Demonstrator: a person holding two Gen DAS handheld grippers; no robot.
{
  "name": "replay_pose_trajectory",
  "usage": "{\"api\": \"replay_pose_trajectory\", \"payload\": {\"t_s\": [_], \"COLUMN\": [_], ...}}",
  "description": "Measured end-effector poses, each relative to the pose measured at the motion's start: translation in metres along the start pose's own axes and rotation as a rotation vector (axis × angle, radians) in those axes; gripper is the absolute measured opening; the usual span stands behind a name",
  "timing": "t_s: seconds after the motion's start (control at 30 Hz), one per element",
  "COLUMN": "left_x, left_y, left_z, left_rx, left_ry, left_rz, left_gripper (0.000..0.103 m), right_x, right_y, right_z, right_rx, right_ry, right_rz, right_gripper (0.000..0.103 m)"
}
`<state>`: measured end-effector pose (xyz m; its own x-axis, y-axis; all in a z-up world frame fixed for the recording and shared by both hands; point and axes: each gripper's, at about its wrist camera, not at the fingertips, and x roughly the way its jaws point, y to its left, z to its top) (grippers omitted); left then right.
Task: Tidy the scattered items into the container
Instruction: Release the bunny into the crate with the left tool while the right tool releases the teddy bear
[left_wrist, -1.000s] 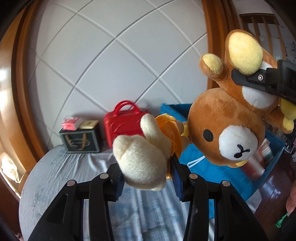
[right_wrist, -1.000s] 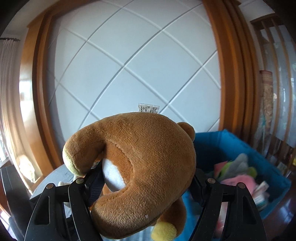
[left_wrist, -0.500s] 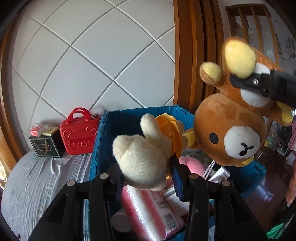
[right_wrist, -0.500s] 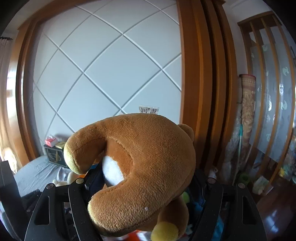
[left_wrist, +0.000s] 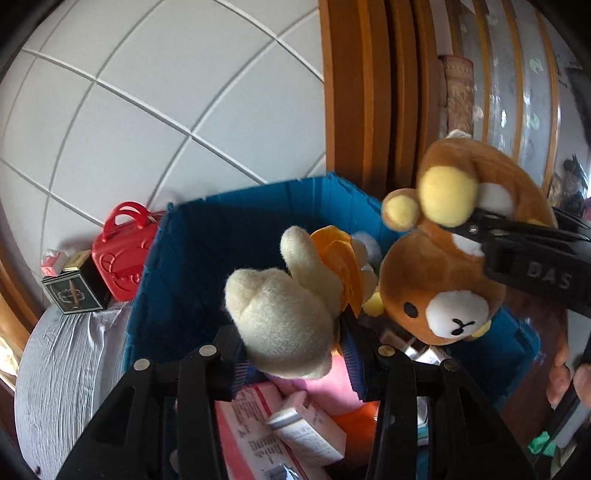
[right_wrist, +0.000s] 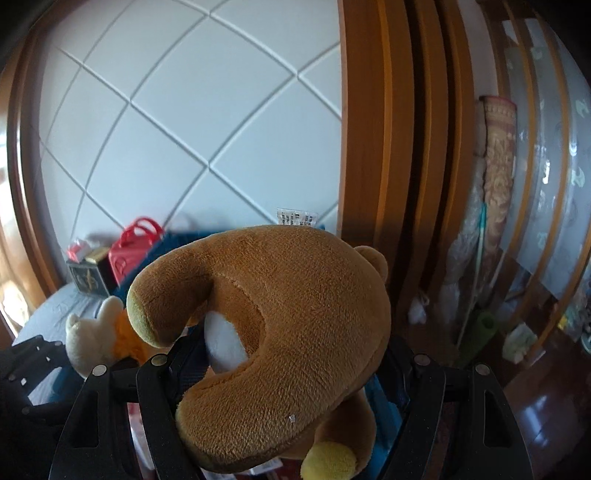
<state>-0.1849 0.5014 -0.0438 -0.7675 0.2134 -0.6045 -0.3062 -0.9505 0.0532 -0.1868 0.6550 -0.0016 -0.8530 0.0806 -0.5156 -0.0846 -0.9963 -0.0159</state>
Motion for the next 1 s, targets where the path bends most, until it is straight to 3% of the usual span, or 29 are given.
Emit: {"api": "replay_pose_trajectory", "payload": {"t_s": [0.2,0.47,0.7,0.8,0.83,1.0], "left_x": [0.008,0.018,0.009,0.001,-0.003,-0.012], "left_y": [-0.008,-0.017,-0.014,-0.015,-0.015,-0.018], "left_z": [-0.033,-0.051,-0.056,-0.057,-0.057,-0.061], "left_rx": [0.013,0.012,-0.006,-0.014,-0.013,-0.015], "left_ry": [0.064,0.110,0.084,0.068,0.056,0.047], "left_rz": [-0.012,-0.002,-0.014,-0.016,-0.014,-0.012], "left_gripper": [0.043,0.043,0.043,0.067,0.074,0.074], "right_x": [0.030,0.041,0.028,0.018,0.015,0.010], "right_y": [-0.005,-0.001,-0.006,-0.008,-0.008,-0.012], "right_z": [-0.035,-0.052,-0.061,-0.062,-0.062,-0.066], "right_rx": [-0.040,-0.068,-0.037,-0.022,-0.019,-0.010], "right_ry": [0.088,0.140,0.106,0.094,0.092,0.100], "right_rz": [-0.019,-0.011,0.012,0.021,0.024,0.033], "right_gripper": [0.078,0.076,0.076,0.083,0.090,0.092]}}
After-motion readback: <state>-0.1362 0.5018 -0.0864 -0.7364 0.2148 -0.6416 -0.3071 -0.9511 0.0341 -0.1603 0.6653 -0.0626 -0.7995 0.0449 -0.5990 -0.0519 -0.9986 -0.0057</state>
